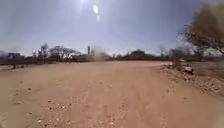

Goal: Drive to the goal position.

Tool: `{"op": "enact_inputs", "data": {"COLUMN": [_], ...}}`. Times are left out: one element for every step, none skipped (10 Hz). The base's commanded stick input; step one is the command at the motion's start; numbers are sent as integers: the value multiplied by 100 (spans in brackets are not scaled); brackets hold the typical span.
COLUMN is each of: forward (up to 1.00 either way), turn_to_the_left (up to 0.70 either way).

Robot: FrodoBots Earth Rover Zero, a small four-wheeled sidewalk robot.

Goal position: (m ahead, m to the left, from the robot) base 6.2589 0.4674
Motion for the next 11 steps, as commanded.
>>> {"op": "enact_inputs", "data": {"forward": [100, 100, 100, 100, 100, 100, 100, 100, 100, 100, 100], "turn_to_the_left": [-3, 0, 0, 0, 0, 0, 0, 0, 0, 0, 0]}}
